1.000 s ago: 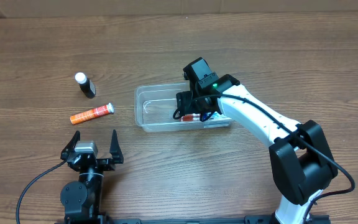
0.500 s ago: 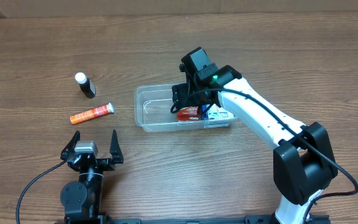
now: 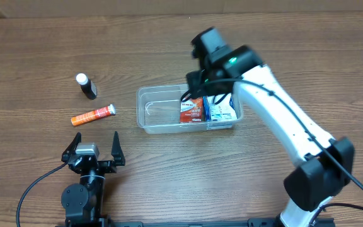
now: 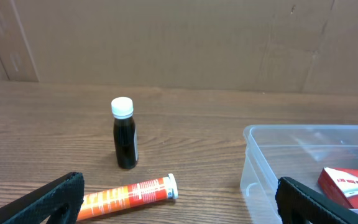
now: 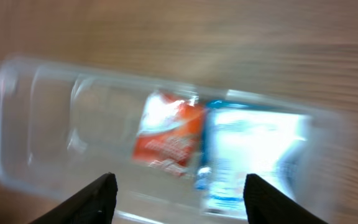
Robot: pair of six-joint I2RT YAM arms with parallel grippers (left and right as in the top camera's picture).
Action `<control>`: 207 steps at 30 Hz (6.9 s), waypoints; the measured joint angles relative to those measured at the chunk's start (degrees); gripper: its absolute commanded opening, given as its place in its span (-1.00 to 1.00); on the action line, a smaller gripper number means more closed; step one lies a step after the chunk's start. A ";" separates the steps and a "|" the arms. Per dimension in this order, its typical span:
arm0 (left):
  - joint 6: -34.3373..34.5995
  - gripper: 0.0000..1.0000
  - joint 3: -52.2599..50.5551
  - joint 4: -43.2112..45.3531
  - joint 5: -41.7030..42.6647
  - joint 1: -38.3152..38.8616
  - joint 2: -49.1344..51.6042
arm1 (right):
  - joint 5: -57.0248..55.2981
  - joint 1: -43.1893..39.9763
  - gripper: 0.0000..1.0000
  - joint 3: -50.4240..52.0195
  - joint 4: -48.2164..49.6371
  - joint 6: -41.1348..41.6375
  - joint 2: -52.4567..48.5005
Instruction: Pack container
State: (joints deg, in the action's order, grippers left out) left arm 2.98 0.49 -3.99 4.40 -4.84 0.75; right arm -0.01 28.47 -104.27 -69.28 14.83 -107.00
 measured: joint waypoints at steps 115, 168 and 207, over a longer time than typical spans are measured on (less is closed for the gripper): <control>-0.26 -0.91 106.47 -66.23 -2.10 23.96 108.04 | -7.85 -44.06 1.00 -4.59 -3.61 4.48 1.95; 6.05 1.00 92.87 -68.67 -14.32 0.35 94.20 | -7.85 -44.06 1.00 -4.59 -3.61 4.48 1.95; -42.93 -0.92 127.84 -85.26 6.78 4.39 123.36 | -7.85 -44.06 1.00 -4.59 -3.63 4.50 1.95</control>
State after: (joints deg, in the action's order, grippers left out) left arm -39.94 128.33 -89.25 11.18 -0.45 124.11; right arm -7.86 -15.59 -108.86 -72.90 19.33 -105.06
